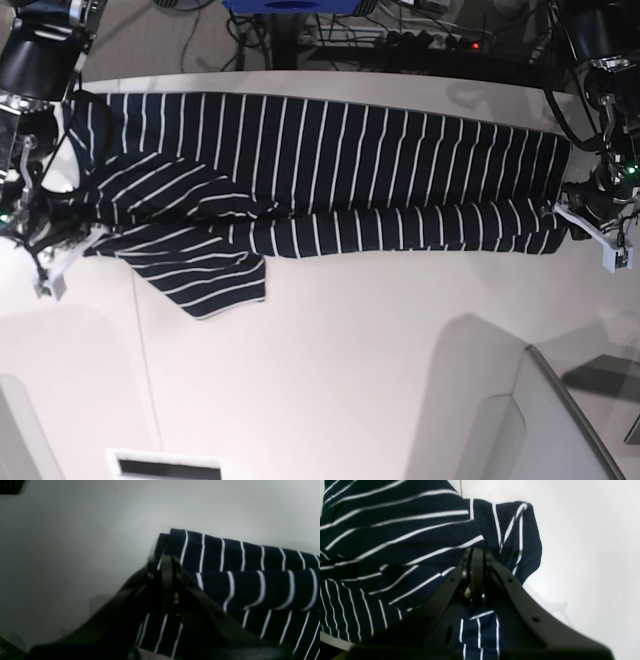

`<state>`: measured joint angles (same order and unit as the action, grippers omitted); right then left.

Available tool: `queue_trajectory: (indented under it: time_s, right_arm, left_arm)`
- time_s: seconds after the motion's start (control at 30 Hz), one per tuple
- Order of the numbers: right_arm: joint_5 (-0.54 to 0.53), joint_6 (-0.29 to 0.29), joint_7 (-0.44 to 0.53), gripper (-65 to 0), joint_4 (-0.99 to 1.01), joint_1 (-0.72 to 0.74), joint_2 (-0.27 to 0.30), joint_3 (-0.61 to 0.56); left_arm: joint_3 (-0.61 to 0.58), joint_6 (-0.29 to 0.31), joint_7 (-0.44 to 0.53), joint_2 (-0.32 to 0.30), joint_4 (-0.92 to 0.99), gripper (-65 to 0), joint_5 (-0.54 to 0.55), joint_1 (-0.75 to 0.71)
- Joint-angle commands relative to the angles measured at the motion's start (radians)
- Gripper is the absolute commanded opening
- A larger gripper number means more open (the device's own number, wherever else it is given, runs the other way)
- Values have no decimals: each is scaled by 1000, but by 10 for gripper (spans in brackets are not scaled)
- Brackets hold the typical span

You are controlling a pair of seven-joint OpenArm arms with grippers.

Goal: Layout the t-shirt on the table in an organized manner, then fold the t-shirt properly
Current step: 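Grasp the shirt side with the right gripper and fold it inward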

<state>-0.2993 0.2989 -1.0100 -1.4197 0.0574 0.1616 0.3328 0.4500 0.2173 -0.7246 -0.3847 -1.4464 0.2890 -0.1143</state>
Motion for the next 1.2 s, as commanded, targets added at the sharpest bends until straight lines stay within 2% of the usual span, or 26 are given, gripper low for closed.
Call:
queue_trajectory:
  time_s: [0.0,0.07,0.23,0.3,0.43,0.5,0.7,0.83,0.93,1.0,1.17]
  right_arm:
    - [-2,1,12,-650,-13,8,11,2]
    - [-2,1,12,-650,1,-1,10,2]
    - [-2,0,13,-642,92,0,10,7]
    - [-2,0,13,-582,102,2,10,5]
    - [-2,0,13,-402,86,2,10,9]
    - [-2,-2,13,-357,41,-4,10,12]
    - [-7,-2,20,-359,-137,-21,2,13]
    - [-94,-2,13,-356,-160,37,-6,13]
    - [-166,0,15,-353,-72,95,-4,1]
    - [-185,6,23,-354,53,161,-4,-1]
    - [-183,128,95,-357,372,295,-3,-2]
  left_arm:
    - [5,-3,20,-18,-12,-650,0,9]
    - [5,-3,29,-4,2,-650,0,9]
    - [-20,-3,130,0,85,-650,-1,-22]
    - [-56,-6,158,-1,108,-650,-1,-26]
    - [-67,-6,171,0,126,-650,-1,-31]
    - [-72,-6,181,0,126,-650,-1,-31]
    - [-76,-8,184,0,128,-650,-1,-23]
    - [-78,-8,208,0,128,-650,-1,-23]
    - [-78,-8,208,2,128,-650,-1,-23]
    - [-78,-8,208,3,128,-650,-1,-25]
    - [-78,-8,208,14,131,-650,-1,-25]
